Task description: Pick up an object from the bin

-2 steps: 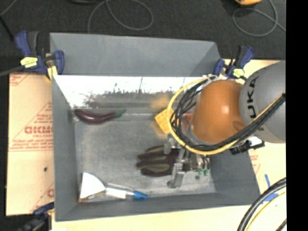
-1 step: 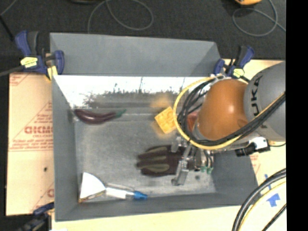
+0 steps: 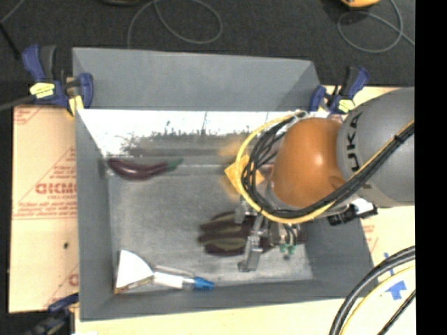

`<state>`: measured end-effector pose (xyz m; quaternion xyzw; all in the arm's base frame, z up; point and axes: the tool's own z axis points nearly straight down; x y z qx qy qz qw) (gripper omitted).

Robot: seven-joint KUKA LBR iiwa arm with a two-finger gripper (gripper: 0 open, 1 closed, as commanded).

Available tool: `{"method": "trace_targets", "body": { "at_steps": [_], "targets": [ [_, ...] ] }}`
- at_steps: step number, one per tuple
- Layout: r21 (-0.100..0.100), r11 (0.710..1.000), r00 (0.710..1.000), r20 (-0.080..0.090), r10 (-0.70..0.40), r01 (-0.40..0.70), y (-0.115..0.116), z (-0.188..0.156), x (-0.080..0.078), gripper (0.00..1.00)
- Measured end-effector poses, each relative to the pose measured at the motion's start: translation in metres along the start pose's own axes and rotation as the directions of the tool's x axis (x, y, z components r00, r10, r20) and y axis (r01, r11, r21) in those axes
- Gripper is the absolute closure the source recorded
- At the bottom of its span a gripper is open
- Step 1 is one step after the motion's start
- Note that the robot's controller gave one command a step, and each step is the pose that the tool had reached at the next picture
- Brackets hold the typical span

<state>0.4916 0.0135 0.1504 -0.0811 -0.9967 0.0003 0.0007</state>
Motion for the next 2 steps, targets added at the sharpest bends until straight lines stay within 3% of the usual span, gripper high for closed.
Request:
{"method": "trace_targets", "body": {
  "at_steps": [1, 2],
  "targets": [
    [-0.002, 0.973, 0.973, 0.001, -0.232, 0.232, 0.016, 0.015, -0.004, 0.00],
    [-0.002, 0.984, 0.984, 0.006, -0.177, 0.177, 0.017, 0.027, -0.014, 0.00]
  ]
}}
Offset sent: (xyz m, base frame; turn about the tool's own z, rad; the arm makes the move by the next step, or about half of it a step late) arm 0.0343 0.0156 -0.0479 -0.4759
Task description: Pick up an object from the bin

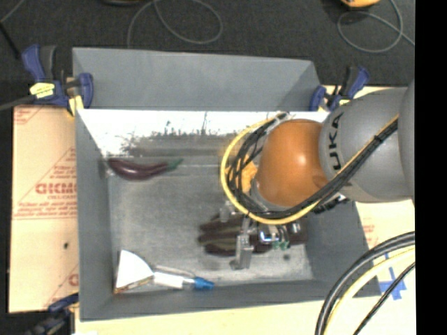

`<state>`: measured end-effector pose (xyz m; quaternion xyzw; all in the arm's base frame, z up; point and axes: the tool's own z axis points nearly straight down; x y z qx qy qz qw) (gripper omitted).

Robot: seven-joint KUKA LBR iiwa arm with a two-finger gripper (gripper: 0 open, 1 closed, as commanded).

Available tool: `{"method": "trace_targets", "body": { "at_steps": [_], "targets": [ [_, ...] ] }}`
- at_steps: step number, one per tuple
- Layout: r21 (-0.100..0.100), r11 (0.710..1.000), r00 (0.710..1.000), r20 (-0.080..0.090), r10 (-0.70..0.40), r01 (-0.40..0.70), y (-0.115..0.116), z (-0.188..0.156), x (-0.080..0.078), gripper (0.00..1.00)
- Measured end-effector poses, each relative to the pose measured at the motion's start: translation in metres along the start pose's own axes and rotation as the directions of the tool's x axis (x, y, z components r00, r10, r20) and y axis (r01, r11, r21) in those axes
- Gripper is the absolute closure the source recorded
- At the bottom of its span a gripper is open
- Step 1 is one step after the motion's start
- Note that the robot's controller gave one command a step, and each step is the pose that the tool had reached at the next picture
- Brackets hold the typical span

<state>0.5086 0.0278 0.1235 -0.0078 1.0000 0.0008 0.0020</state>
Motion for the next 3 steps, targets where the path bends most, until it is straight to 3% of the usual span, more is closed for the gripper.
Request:
{"method": "trace_targets", "body": {
  "at_steps": [1, 2, 3],
  "targets": [
    [-0.001, 1.000, 1.000, -0.002, 0.000, 0.000, -0.006, 0.035, -0.018, 1.00],
    [-0.001, 1.000, 1.000, -0.002, 0.000, 0.000, -0.006, 0.035, -0.018, 1.00],
    [-0.001, 0.999, 0.999, 0.010, 0.038, -0.038, -0.021, -0.142, -0.026, 1.00]
  ]
}}
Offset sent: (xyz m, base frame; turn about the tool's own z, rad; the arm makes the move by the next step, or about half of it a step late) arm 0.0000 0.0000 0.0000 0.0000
